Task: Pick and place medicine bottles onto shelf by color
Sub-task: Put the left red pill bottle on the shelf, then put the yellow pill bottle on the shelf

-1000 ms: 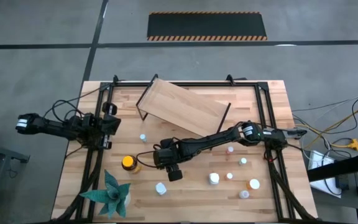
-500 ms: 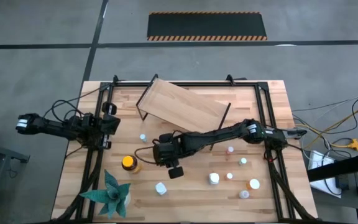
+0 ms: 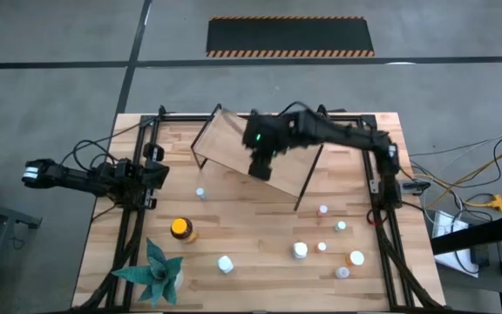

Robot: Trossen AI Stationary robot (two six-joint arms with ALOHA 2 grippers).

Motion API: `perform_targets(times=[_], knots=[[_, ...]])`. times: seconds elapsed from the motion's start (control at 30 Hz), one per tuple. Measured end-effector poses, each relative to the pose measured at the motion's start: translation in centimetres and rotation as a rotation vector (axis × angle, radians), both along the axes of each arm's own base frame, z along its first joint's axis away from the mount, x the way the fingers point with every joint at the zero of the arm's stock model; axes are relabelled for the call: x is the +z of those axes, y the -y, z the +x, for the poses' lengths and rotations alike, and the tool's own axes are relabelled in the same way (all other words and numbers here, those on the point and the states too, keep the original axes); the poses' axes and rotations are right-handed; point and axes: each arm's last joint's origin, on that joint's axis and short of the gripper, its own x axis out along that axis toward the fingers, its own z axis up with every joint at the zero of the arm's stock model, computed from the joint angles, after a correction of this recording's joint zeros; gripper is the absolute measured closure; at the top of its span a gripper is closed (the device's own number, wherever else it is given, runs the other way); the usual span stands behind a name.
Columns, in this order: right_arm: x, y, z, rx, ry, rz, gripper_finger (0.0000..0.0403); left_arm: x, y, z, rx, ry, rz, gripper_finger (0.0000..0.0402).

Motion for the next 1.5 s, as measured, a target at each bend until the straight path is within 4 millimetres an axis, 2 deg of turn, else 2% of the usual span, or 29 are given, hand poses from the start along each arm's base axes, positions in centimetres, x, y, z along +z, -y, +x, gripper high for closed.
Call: perform_targets(times=[0.1, 0.2, 0.4, 0.53, 0.7, 1.1, 1.2, 1.3, 1.4, 1.5], knots=[[-0.8, 2.7, -0.9, -0.074, -0.015, 0.010, 0.0299, 0.0, 0.0, 0.0, 0.000, 0.000, 0.000, 0.0400], [-2.7, 4.9, -0.9, -0.161, -0.012, 0.031, 0.0299, 0.0, 0.0, 0.0, 0.000, 0.000, 0.000, 0.0400], [-5.3, 7.1, -1.1, -0.213, -0.059, 0.044, 0.0298, 0.0, 0.0, 0.0, 0.000, 0.000, 0.000, 0.0400], [-6.1, 7.4, -1.2, -0.201, -0.090, 0.033, 0.0298, 0.0, 0.0, 0.0, 0.000, 0.000, 0.001, 0.0400], [-5.9, 7.4, -1.2, -0.181, -0.090, 0.026, 0.0290, 0.0, 0.0, 0.0, 0.000, 0.000, 0.001, 0.0400], [-3.8, 7.4, -1.2, -0.181, -0.024, 0.011, 0.0197, 0.0, 0.0, 0.0, 0.000, 0.000, 0.001, 0.0400], [-2.4, 7.1, -1.6, -0.185, 0.002, 0.010, 0.0189, 0.0, 0.0, 0.0, 0.000, 0.000, 0.001, 0.0400], [-0.9, 5.4, -2.3, -0.154, 0.039, 0.004, 0.0191, 0.0, 0.0, 0.0, 0.000, 0.000, 0.000, 0.0400], [-0.1, 2.1, -2.9, -0.075, 0.090, -0.001, 0.0198, 0.0, 0.0, 0.0, -0.001, 0.001, 0.000, 0.0400], [-0.5, -1.9, -3.8, 0.021, 0.148, -0.004, 0.0208, 0.1, 0.0, -0.1, -0.001, 0.008, -0.001, 0.0400]])
